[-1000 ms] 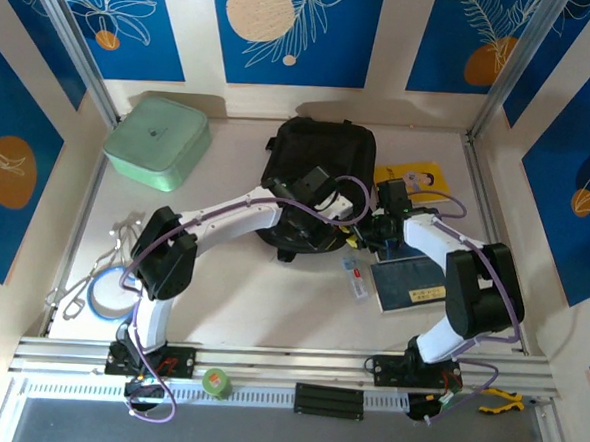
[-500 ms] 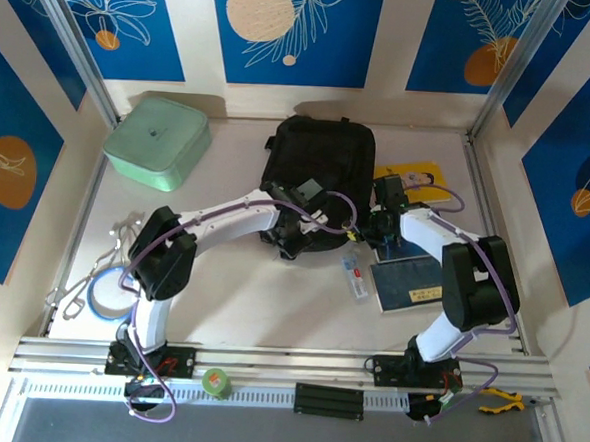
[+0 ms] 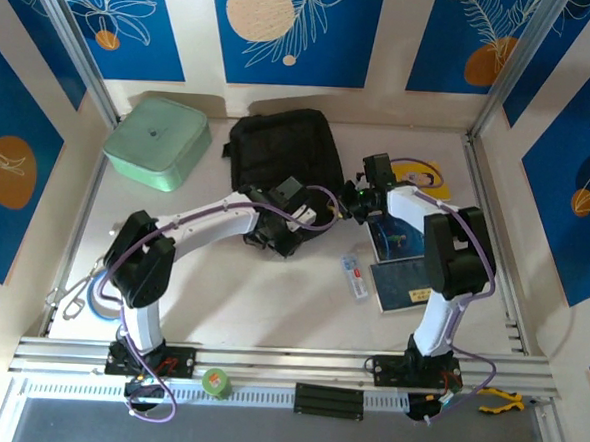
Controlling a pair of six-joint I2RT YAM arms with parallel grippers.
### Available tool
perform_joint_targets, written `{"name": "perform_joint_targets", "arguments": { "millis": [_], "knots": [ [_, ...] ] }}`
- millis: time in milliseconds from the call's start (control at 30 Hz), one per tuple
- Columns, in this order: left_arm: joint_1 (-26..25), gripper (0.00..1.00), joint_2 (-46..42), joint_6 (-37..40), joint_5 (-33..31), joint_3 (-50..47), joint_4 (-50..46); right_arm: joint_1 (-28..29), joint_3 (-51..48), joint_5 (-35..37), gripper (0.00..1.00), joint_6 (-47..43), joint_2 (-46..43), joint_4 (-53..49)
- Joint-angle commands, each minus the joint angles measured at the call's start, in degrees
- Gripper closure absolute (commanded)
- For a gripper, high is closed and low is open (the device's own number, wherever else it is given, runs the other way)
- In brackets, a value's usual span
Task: Pack the student bag
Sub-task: Unzip the student bag at the center of the table.
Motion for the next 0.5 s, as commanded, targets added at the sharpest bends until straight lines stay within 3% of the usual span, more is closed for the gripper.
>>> {"name": "perform_joint_targets", "arguments": {
  "millis": [0,100,300,367,467],
  "knots": [
    [-1.4,1.0,3.4,-1.1,5.3,5.2,1.4,-0.6,1.6,-1.8,0.8,-1.1,-0.7,1.2],
    [-1.2,1.0,5.2,-1.1,3.2,7.6,1.2,-1.6,-1.9,-0.2,0.58,0.9,-5.1,0.3],
    [-1.2,1.0,5.4,-1.7,2.0,7.0,1.1,-2.5,-10.5,1.7,0.31,3.7,-16.7,-3.9],
    [-1.2,1.0,5.6,-2.1,1.8,7.4,0.1,-1.3,-14.4,3.1,0.24,6.3,-20.3,-2.4],
    [-1.2,1.0,4.8,-3.0,1.1,6.9,0.4,0.2,-19.6,3.9,0.23,12.3,-22.7,1.6]
  ]
}}
